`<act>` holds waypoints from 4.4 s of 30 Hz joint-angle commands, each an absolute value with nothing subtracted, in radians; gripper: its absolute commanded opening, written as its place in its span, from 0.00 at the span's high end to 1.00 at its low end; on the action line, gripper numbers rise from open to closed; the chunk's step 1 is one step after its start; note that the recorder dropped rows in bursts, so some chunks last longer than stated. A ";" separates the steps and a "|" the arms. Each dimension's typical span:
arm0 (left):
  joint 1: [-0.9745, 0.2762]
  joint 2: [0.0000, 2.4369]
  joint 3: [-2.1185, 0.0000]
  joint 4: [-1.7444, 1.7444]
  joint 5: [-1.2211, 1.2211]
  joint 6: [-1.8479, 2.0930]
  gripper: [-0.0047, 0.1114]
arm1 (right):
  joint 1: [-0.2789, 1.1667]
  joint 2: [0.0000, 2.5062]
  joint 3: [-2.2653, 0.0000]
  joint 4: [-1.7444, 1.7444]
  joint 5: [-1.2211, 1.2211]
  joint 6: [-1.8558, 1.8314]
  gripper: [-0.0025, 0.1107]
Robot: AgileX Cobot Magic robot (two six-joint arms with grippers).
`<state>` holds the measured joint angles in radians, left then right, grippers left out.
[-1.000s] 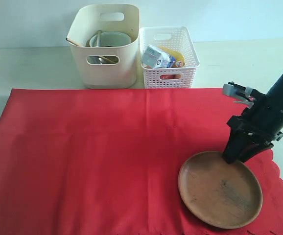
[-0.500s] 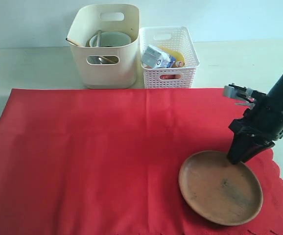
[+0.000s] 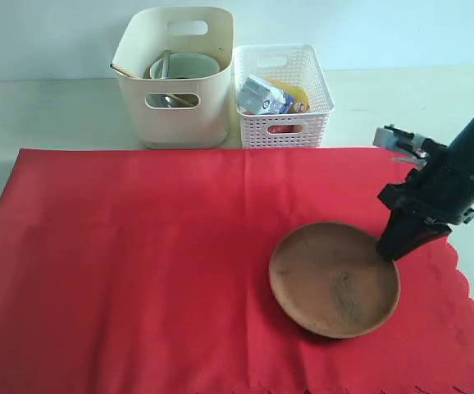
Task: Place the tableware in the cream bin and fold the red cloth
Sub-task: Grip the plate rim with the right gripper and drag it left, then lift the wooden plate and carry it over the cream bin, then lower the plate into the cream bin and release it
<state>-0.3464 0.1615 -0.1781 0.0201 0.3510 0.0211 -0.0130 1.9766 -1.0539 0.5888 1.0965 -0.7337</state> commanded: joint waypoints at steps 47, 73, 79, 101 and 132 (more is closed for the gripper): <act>-0.348 0.164 -0.176 0.021 0.341 0.016 0.64 | -0.011 2.005 -1.054 0.871 1.089 -0.712 0.51; -0.348 0.164 -0.176 0.021 0.335 0.018 0.64 | 0.056 2.105 -1.054 0.879 1.086 -0.739 0.51; -0.348 0.164 -0.176 0.021 0.335 0.018 0.64 | 0.087 2.108 -1.054 0.858 0.948 -0.659 0.70; -0.348 0.164 -0.176 0.021 0.335 0.018 0.64 | 0.087 1.722 -1.059 0.985 1.007 -0.628 0.98; -0.348 0.164 -0.176 0.021 0.312 0.018 0.64 | 0.303 1.936 -1.747 0.979 0.626 -0.476 0.98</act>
